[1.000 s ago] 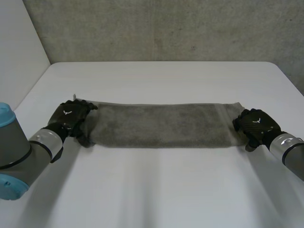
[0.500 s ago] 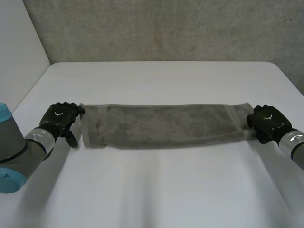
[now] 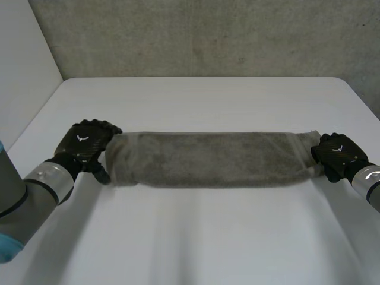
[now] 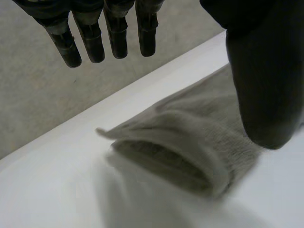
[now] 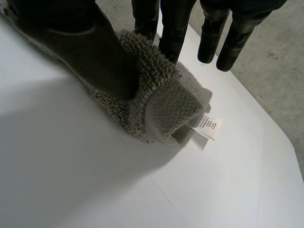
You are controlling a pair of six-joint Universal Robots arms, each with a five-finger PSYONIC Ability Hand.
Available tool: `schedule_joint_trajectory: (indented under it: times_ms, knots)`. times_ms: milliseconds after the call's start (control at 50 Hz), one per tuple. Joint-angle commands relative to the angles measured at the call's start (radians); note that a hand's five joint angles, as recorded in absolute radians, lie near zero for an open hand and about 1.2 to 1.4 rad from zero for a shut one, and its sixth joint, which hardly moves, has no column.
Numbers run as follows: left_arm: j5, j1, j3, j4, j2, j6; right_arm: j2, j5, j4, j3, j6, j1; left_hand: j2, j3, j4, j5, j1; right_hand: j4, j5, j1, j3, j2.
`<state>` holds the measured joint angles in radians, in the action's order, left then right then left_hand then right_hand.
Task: Fold the towel.
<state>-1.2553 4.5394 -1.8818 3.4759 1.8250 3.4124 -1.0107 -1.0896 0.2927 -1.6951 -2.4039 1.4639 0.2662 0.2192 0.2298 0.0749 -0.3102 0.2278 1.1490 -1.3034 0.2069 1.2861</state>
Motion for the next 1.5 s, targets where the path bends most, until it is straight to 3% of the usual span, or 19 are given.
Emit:
schedule_joint_trajectory:
  times_ms: [20,140,220,340,780,840,880,960,1340,1500]
  knots:
    - [0.025,-0.055,-0.036,0.012,-0.006,-0.008,-0.003,0.001,0.0,-0.003,0.0,-0.001,0.093,-0.045,-0.055,0.11,-0.05,-0.053,0.073,-0.093,-0.032,0.11]
    - [0.017,-0.068,-0.031,0.034,0.04,-0.007,-0.006,0.002,0.0,-0.009,0.002,-0.001,0.244,-0.045,-0.055,0.261,-0.2,-0.053,0.073,-0.093,-0.032,0.11]
    - [-0.051,-0.072,-0.008,0.078,0.135,-0.007,-0.008,0.004,0.0,-0.014,0.002,-0.001,0.475,-0.045,-0.055,0.492,-0.431,-0.053,0.073,-0.093,-0.032,0.11]
    - [-0.145,-0.079,0.039,0.1,0.203,-0.008,-0.008,0.005,0.0,-0.017,0.002,-0.001,0.572,-0.045,-0.055,0.589,-0.528,-0.053,0.073,-0.093,-0.032,0.11]
    - [-0.154,-0.077,0.073,0.144,0.263,-0.002,-0.009,0.008,0.0,-0.017,0.003,-0.004,0.593,-0.045,-0.055,0.61,-0.549,-0.053,0.073,-0.093,-0.032,0.11]
    - [-0.154,-0.079,0.073,0.149,0.277,-0.002,-0.009,0.007,0.0,-0.014,0.003,-0.005,0.705,-0.045,-0.055,0.721,-0.661,-0.053,0.073,-0.093,-0.032,0.11]
    - [-0.151,-0.08,0.073,0.149,0.281,0.001,-0.009,0.008,0.0,-0.014,0.003,-0.005,0.944,-0.045,-0.055,0.961,-0.9,-0.053,0.073,-0.093,-0.032,0.11]
    - [-0.148,-0.086,0.075,0.147,0.281,0.001,-0.011,0.005,0.0,-0.011,0.003,-0.007,1.071,-0.045,-0.055,1.088,-1.028,-0.053,0.073,-0.093,-0.032,0.11]
    - [-0.142,-0.053,0.049,0.13,0.201,0.019,-0.009,0.004,-0.021,0.031,0.014,-0.027,1.019,-0.045,-0.055,1.036,-0.975,-0.053,0.073,-0.093,-0.032,0.11]
    - [-0.145,-0.069,0.027,0.117,0.2,0.084,-0.011,0.002,-0.052,0.045,0.054,-0.065,0.719,-0.045,-0.055,0.736,-0.675,-0.053,0.073,-0.093,-0.032,0.11]
